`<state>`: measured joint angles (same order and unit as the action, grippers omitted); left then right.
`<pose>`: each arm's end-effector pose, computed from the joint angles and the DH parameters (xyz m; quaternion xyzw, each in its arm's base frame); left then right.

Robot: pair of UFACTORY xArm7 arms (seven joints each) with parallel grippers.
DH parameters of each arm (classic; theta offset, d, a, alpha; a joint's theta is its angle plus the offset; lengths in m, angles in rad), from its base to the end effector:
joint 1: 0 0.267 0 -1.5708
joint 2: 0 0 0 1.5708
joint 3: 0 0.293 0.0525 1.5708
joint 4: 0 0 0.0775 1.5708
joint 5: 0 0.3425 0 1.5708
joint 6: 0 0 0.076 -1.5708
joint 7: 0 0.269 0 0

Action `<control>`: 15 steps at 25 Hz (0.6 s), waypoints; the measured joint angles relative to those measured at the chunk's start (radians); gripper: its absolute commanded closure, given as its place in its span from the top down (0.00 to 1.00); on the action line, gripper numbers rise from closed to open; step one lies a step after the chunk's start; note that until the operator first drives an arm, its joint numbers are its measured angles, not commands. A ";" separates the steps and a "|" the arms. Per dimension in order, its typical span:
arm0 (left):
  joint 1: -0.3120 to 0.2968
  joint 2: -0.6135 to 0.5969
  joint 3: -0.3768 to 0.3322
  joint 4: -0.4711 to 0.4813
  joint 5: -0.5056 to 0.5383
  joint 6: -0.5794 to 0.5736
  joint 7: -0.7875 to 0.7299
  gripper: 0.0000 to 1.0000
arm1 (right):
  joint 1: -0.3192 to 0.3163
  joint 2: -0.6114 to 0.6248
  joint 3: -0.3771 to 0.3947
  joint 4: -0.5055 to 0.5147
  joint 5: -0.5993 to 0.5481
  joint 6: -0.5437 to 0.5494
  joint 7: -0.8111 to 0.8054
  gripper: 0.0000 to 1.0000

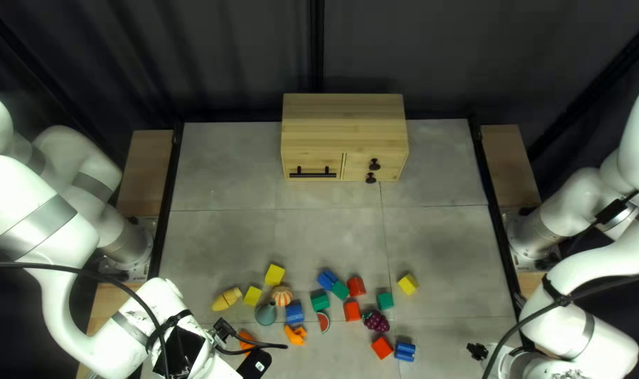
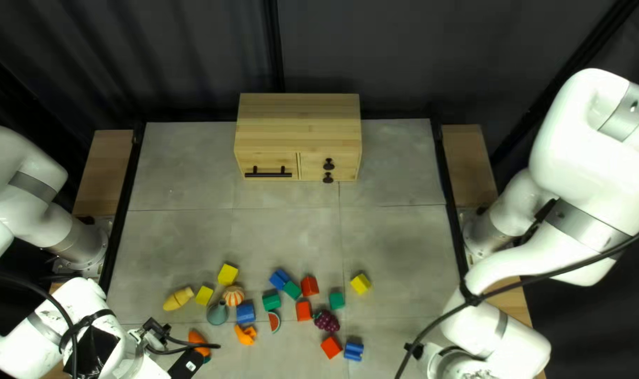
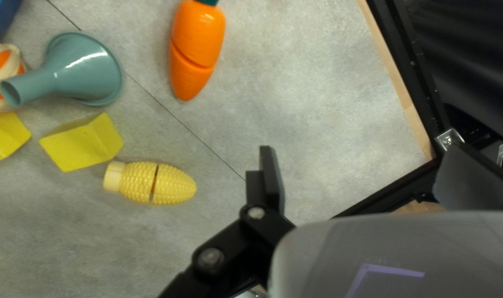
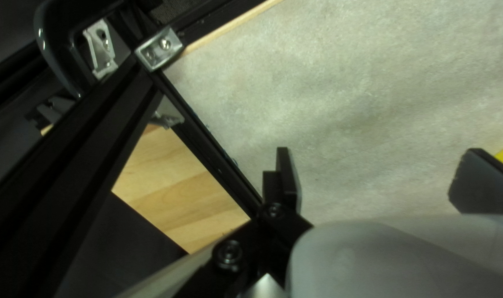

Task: Open drawers and place objects into drawer and close

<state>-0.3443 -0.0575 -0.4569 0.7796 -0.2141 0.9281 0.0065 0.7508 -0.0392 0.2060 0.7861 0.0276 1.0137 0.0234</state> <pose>0.2518 -0.3058 0.1156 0.9412 -0.3271 -0.0706 0.0460 0.2097 0.3041 0.1077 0.8930 0.4400 -0.0866 0.0383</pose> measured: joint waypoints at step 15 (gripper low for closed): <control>0.000 0.000 0.000 0.000 0.000 0.000 0.000 1.00 | 0.001 -0.012 0.002 -0.025 0.009 -0.022 0.052 1.00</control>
